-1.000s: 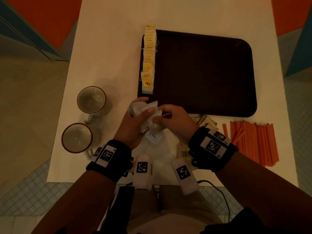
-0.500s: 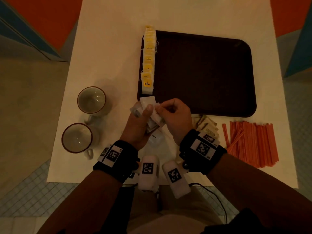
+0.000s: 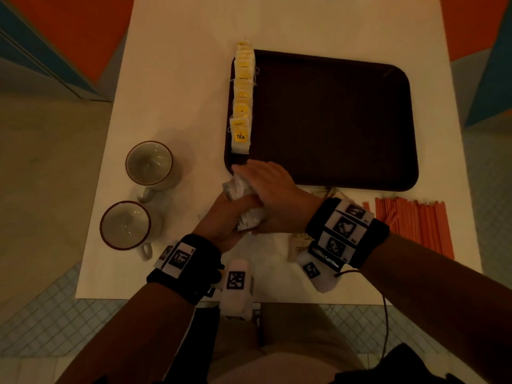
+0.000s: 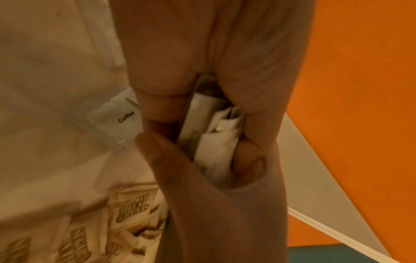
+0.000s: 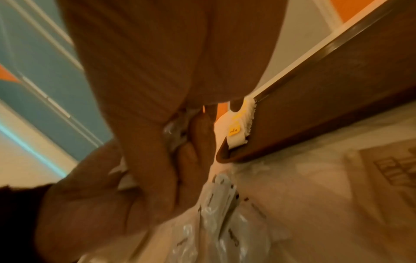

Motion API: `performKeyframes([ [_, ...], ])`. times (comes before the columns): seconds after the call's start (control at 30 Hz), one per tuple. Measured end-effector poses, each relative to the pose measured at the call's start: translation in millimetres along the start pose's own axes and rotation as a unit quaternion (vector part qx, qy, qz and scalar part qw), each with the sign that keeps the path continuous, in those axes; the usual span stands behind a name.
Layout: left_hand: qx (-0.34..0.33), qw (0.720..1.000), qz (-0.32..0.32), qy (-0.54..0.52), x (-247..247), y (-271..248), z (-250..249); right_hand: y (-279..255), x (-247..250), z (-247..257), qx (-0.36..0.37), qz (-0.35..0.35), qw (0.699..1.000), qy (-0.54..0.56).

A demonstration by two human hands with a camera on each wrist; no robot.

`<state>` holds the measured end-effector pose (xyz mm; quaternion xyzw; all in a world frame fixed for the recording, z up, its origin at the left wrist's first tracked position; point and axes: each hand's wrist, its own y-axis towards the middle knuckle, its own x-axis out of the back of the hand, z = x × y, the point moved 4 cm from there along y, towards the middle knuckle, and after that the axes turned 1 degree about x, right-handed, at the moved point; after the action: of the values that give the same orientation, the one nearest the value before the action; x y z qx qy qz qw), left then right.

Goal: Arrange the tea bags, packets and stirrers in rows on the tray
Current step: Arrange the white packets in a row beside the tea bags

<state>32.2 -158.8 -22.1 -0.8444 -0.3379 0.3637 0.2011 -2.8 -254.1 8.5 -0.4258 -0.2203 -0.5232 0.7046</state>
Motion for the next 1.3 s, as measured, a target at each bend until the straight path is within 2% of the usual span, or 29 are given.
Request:
performKeyframes([
  [0.13,0.029,0.999,-0.014,-0.003,0,-2,9,4,-14,2,0.06,-0.048,0.996,0.041],
  [0.23,0.053,0.996,-0.072,-0.013,-1,-5,15,4,-17,4,0.066,-0.069,0.994,0.044],
  [0.3,0.063,0.993,-0.088,-0.045,-2,-7,18,6,-16,6,0.066,-0.08,0.994,0.04],
  [0.4,0.08,0.991,-0.046,-0.101,-1,-9,15,5,-12,6,0.06,-0.1,0.99,0.075],
  [0.47,0.082,0.993,-0.008,-0.088,-2,-10,10,4,-11,4,0.048,-0.111,0.988,0.099],
  [0.6,0.031,0.997,-0.071,-0.003,-7,-6,7,3,-18,3,0.035,-0.101,0.991,0.077],
  [0.63,0.019,0.996,-0.08,-0.021,-14,-4,6,3,-19,3,0.035,-0.101,0.992,0.07],
  [0.67,-0.016,0.993,-0.073,-0.092,-21,-4,1,3,-18,5,0.034,-0.098,0.992,0.07],
  [0.7,-0.069,0.978,-0.094,-0.173,-17,-3,-2,3,-17,5,0.033,-0.093,0.992,0.075],
  [0.73,-0.083,0.966,-0.113,-0.218,-6,-2,-2,4,-15,6,0.033,-0.088,0.993,0.078],
  [0.77,-0.065,0.973,-0.092,-0.203,-1,-3,5,4,-13,6,0.032,-0.084,0.993,0.077],
  [0.83,0.041,0.995,-0.03,-0.091,-4,-10,15,2,-10,8,0.03,-0.079,0.994,0.069],
  [0.87,0.045,0.998,-0.023,-0.035,2,-5,18,1,-8,10,0.03,-0.082,0.994,0.065],
  [0.93,0.043,0.999,-0.012,-0.004,9,0,16,-1,-8,12,0.015,-0.101,0.993,0.05],
  [1.03,0.031,0.999,0.011,-0.021,6,1,7,-2,-7,12,-0.041,-0.133,0.99,0.01],
  [1.1,0.024,0.999,0.019,-0.025,5,-2,6,-1,-3,14,-0.054,-0.139,0.989,-0.012],
  [1.2,0.016,0.999,0.027,-0.039,0,-10,-1,1,2,15,-0.052,-0.098,0.994,0.018],
  [1.3,0.031,0.998,0.034,-0.053,3,-13,-1,-6,5,10,-0.045,-0.007,0.994,0.095],
])
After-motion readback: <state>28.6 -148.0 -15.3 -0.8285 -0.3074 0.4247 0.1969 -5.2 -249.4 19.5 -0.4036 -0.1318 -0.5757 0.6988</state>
